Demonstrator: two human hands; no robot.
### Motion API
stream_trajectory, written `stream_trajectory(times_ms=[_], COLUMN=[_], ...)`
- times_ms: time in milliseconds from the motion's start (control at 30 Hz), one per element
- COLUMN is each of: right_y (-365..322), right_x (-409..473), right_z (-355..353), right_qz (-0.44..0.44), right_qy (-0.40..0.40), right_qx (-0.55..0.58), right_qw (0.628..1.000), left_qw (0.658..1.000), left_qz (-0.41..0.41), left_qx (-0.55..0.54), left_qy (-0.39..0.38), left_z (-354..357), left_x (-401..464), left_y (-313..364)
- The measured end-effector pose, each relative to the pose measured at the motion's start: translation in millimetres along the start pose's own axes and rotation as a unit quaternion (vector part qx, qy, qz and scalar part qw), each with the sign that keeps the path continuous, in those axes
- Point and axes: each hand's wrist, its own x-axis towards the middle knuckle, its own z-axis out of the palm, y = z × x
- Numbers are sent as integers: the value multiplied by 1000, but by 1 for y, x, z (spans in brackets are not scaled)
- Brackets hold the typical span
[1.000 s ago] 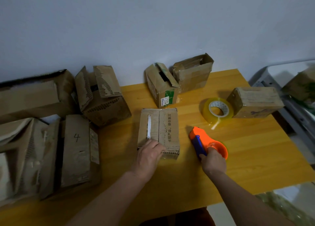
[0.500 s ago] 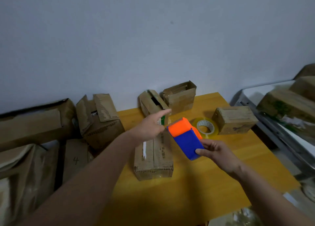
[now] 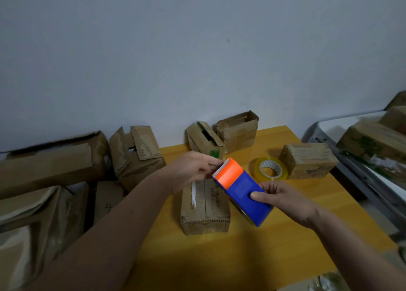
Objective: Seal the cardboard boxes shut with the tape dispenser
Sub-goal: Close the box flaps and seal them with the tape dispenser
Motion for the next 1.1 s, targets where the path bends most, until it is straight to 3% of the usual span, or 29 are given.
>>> stream_trajectory(times_ms=[200, 300, 467, 600, 1000, 1100], right_y=[-3, -7, -16, -24, -30, -26], right_x=[5, 3, 4, 1, -2, -8], right_z=[4, 4, 10, 11, 10, 10], right_qz=[-1, 5, 8, 13, 65, 91], right_qy=[-18, -27, -53, -70, -122, -129], right_qx=[-1, -10, -40, -81, -148, -152], right_qw=[1000, 1000, 998, 994, 979, 976], left_qw=[991, 994, 990, 982, 963, 964], left_qz=[-50, -38, 3, -20, -75, -47], left_qx=[-122, -96, -33, -50, -135, -95], left_qy=[24, 22, 135, 183, 219, 245], left_z=[-7, -7, 3, 6, 14, 3], left_x=[-3, -3, 2, -6, -27, -34], left_y=[-14, -26, -39, -51, -88, -97])
